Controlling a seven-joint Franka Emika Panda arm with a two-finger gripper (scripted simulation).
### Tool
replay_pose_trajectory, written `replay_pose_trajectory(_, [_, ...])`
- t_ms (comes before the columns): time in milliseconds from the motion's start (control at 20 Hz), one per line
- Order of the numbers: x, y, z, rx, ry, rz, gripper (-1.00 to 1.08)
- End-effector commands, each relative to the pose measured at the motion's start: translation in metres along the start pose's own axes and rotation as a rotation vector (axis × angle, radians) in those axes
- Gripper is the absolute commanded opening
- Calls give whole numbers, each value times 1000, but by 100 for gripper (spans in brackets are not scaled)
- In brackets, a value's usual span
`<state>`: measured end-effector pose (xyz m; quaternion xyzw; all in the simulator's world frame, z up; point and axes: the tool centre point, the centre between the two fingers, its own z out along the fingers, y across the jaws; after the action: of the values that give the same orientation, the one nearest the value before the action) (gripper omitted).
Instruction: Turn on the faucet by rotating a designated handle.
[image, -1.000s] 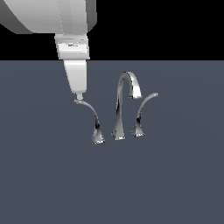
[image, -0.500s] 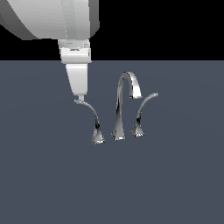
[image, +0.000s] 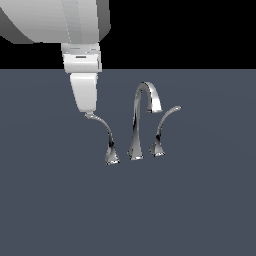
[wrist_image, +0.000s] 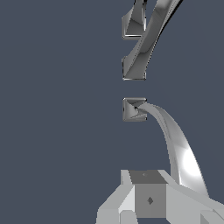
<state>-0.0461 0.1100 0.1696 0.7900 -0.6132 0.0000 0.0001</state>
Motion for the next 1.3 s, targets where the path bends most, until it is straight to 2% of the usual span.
replay_pose_trajectory(0, [-3,8,0,0,0,0,-100])
replay_pose_trajectory(300, [-10,23,0,0,0,0,-100])
replay_pose_trajectory(350, [-4,16,0,8,-3,8,-100])
replay_pose_trajectory(1250, [8,68,0,1,0,0,-100])
